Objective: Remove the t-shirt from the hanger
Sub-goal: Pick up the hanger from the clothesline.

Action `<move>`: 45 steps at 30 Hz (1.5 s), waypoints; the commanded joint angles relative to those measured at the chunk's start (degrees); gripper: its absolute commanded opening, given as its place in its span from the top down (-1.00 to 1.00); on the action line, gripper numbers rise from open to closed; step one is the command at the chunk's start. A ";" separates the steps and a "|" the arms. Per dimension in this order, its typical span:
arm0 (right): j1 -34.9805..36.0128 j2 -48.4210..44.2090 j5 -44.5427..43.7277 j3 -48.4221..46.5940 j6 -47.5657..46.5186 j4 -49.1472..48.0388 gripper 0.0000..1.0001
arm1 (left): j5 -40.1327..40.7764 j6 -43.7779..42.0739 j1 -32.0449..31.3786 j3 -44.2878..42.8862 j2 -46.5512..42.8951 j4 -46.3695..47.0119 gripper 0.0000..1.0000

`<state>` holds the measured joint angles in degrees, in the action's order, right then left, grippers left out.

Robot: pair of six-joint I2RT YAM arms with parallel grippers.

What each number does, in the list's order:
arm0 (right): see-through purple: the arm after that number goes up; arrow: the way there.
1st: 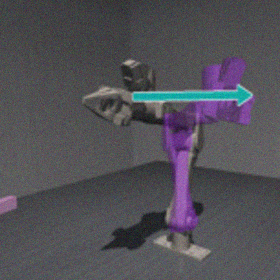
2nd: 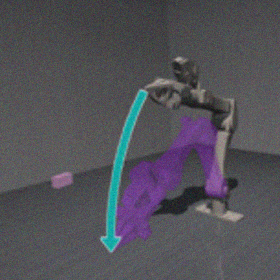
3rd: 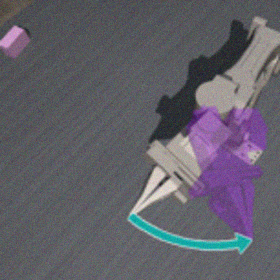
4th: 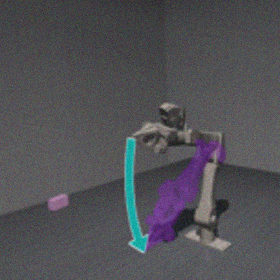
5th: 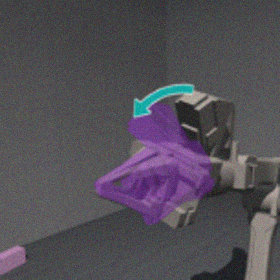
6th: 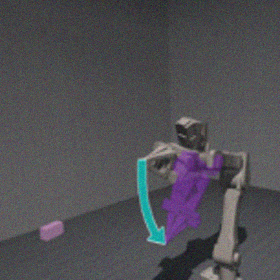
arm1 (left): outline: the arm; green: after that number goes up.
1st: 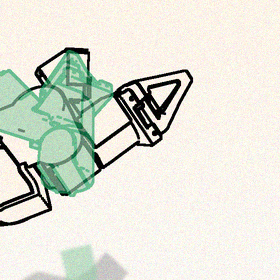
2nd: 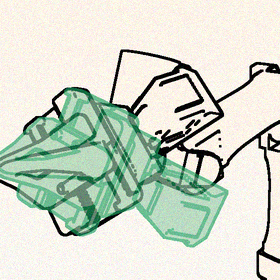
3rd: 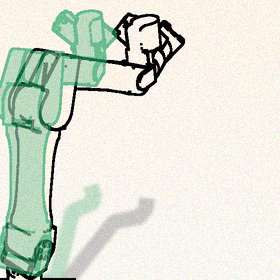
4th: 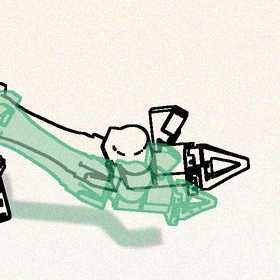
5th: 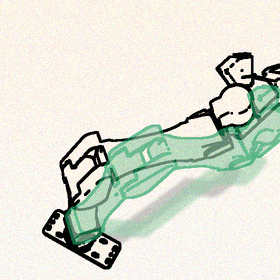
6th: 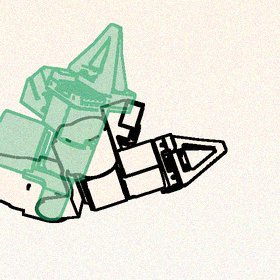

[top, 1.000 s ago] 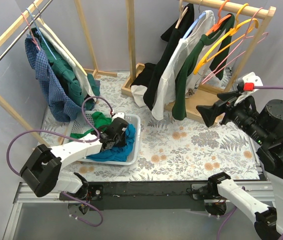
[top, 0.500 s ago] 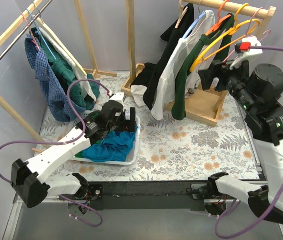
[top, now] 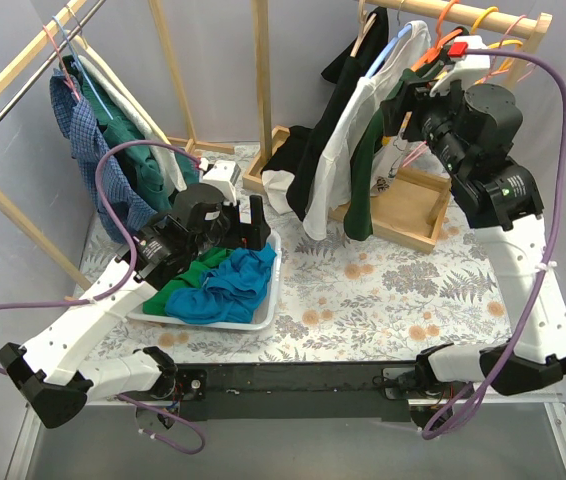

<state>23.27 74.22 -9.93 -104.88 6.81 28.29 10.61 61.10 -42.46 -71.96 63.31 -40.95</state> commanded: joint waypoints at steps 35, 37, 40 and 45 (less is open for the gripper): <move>0.29 11.39 -16.43 -12.45 5.76 5.80 0.97 | -0.94 -1.77 0.09 3.06 -4.25 -1.59 -0.96; 0.20 11.48 -16.61 -13.59 5.93 5.90 0.97 | -1.03 -1.78 0.09 3.15 -4.25 -1.50 -0.96; 0.29 10.51 -16.78 -13.95 6.02 4.93 0.97 | -1.03 -1.86 0.09 2.97 -4.33 -1.50 -0.96; 0.64 8.05 -17.93 -14.82 5.50 2.03 0.97 | -0.94 -1.86 0.09 2.79 -4.60 -1.68 -0.96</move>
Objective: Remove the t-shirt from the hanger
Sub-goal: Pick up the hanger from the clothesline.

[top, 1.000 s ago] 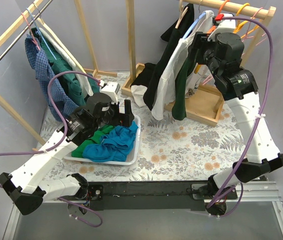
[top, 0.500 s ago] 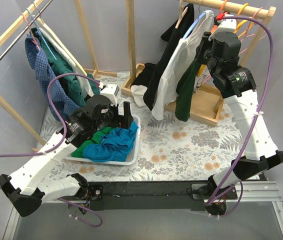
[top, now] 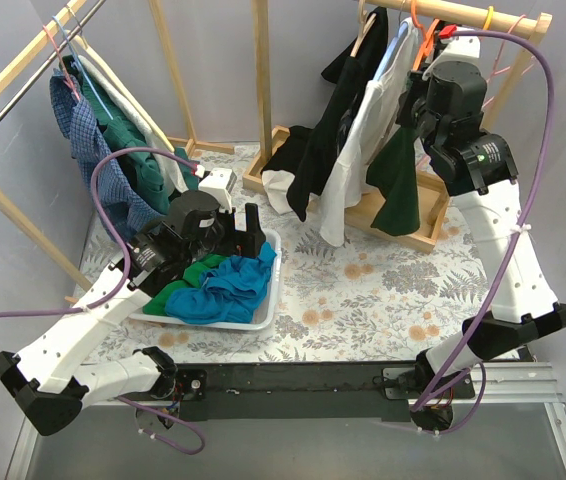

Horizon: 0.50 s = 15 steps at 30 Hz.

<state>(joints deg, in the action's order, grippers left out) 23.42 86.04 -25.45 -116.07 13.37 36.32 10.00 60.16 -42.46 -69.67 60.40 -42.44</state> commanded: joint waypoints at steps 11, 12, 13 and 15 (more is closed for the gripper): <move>0.66 -10.63 -3.29 -1.09 -4.14 -14.61 0.97 | -0.95 -1.01 0.09 0.41 -1.43 0.34 -0.96; 0.66 -10.98 -2.77 -0.65 -4.49 -14.78 0.97 | -0.86 -0.92 0.09 0.32 -1.43 0.34 -0.96; 0.58 -11.24 -2.06 -0.39 -4.49 -15.04 0.97 | -0.95 -0.92 0.09 0.41 -1.51 0.34 -0.97; 0.58 -12.30 0.57 1.01 -4.49 -14.96 0.97 | -1.03 -0.92 0.09 0.50 -1.51 0.34 -0.96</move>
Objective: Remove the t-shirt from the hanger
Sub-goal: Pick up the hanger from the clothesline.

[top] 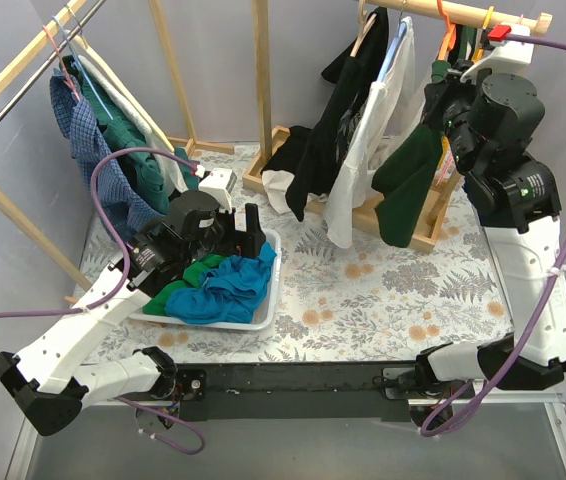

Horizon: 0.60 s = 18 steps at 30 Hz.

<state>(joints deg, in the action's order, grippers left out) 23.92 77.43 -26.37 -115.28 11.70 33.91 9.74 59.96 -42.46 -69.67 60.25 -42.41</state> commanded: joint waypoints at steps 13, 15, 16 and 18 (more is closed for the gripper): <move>0.16 -24.49 23.45 26.57 0.69 -13.26 0.97 | -3.67 -2.39 0.09 0.32 -2.15 2.50 -0.97; 0.16 -27.14 26.01 29.92 0.69 -11.86 0.97 | -5.86 -3.53 0.09 0.67 -2.68 3.47 -0.96; 0.07 -29.85 28.37 31.42 0.43 -11.07 0.97 | -6.48 -4.50 0.09 0.94 -2.85 4.61 -0.96; 0.16 -32.50 31.81 35.56 -0.54 -8.53 0.97 | -8.68 -5.64 0.09 1.64 -3.64 5.93 -0.96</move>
<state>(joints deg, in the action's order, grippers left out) 23.90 50.78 -3.92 -83.81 12.36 28.73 5.65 57.76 -42.46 -69.45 59.40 -39.97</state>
